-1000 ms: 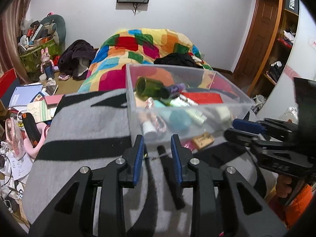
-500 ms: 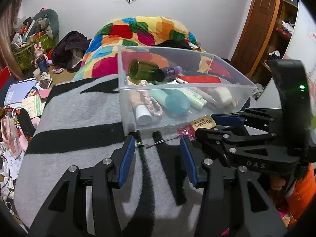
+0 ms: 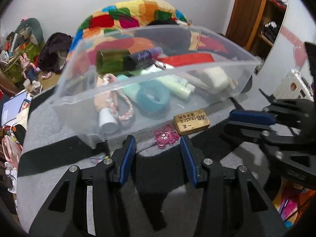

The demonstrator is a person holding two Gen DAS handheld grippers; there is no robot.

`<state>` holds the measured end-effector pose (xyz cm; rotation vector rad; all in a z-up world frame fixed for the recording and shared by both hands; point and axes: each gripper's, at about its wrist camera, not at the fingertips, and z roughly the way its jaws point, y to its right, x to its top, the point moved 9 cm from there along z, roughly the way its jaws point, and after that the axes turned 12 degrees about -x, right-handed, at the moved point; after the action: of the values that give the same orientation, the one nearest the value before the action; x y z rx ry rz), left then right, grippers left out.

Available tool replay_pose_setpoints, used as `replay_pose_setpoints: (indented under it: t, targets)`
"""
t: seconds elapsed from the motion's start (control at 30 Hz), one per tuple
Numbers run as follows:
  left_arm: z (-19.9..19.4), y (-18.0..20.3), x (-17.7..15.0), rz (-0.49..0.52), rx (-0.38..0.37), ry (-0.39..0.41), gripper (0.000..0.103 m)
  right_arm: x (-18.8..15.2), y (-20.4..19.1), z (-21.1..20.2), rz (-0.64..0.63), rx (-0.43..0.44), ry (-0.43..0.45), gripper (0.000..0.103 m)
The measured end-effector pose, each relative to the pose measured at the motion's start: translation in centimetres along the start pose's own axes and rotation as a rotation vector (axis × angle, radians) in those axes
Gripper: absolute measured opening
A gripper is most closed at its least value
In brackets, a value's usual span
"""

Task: Organize objects
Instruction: 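Grasp the pink keychain with the left gripper while the right grasps the wooden eraser, then drop the pink keychain with the left gripper while the right drops the eraser into the box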

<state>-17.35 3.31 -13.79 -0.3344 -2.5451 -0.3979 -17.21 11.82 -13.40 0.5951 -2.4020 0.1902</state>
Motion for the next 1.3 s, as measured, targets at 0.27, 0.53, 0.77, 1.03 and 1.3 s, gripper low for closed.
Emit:
replay_pose_setpoints:
  t: [0.27, 0.53, 0.77, 1.03, 1.3]
  targets:
    - [0.1, 1.1, -0.1, 0.061, 0.011, 0.027, 0.021, 0.8, -0.6, 1.2, -0.006, -0.005, -0.009, 0.045]
    - [-2.3, -0.7, -1.8, -0.006, -0.017, 0.089, 0.021, 1.4, -2.3, 2.7, -0.055, -0.023, -0.06, 0.045]
    - [-5.3, -2.2, -2.3, -0.056, -0.031, 0.176, 0.021, 1.8, -3.5, 3.8, -0.04, -0.078, -0.095, 0.045]
    - [-7.4, -1.8, -1.0, -0.056, -0.051, 0.247, 0.021, 1.6, -3.1, 2.0, -0.018, -0.079, -0.041, 0.039]
    - [-10.6, -0.8, 1.9, -0.027, -0.055, 0.334, 0.021, 3.3, -3.0, -2.3, -0.009, -0.068, 0.083, 0.039]
